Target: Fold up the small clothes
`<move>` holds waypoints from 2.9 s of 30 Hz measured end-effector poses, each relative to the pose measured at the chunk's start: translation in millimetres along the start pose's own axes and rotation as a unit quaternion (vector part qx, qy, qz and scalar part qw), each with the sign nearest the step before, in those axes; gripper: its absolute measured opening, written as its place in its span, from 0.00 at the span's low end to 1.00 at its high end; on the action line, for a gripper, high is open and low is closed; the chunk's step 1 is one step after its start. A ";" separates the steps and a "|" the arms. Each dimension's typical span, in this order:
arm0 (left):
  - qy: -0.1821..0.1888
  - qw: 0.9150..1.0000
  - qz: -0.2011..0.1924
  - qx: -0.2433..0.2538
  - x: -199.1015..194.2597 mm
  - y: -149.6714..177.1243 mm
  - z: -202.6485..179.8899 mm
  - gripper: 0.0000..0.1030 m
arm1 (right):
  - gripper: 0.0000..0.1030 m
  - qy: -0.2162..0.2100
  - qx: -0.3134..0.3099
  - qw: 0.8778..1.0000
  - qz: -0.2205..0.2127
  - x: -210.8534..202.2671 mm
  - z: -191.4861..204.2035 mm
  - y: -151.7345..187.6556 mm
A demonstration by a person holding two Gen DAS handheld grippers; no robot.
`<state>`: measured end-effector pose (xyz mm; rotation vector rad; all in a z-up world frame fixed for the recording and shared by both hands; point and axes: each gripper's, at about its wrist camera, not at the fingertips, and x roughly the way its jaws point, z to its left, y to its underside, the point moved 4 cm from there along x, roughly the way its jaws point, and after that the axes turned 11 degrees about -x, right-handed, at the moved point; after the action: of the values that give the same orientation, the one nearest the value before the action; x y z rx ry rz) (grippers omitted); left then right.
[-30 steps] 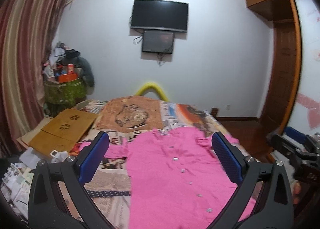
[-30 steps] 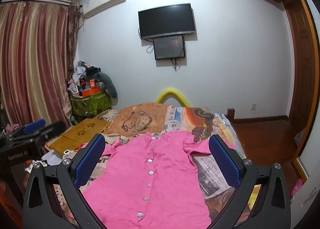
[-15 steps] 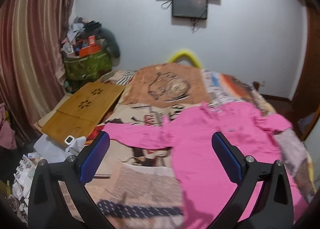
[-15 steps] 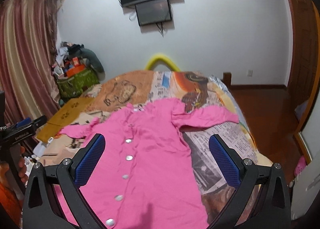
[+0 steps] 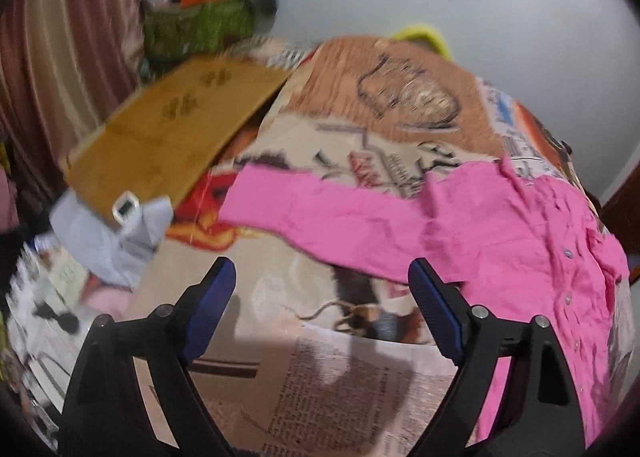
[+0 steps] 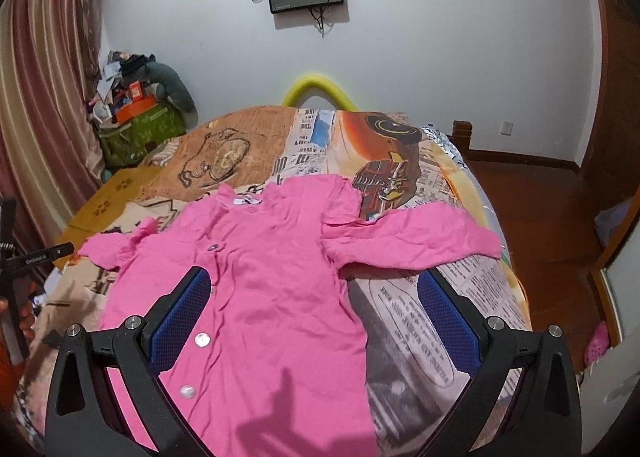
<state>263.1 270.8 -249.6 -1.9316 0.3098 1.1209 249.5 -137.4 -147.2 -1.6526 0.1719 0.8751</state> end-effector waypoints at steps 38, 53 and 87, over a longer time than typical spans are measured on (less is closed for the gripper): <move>-0.010 0.999 -0.008 -0.042 9.9 -80.1 9.4 0.02 | 1.00 -0.002 0.002 1.000 0.007 10.0 -9.9 0.5; 0.130 0.983 -0.053 0.118 -82.9 -57.4 -191.6 0.02 | 1.00 0.006 0.011 0.999 -0.033 -30.6 -26.3 2.6; 0.056 0.981 0.011 0.183 -24.1 22.2 -155.7 0.57 | 1.00 -0.044 -0.048 0.998 0.014 12.6 2.0 -2.0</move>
<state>328.3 132.1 -207.0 -1.6681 0.5592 0.8964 258.6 -130.7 -153.6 -1.6995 0.0933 0.9886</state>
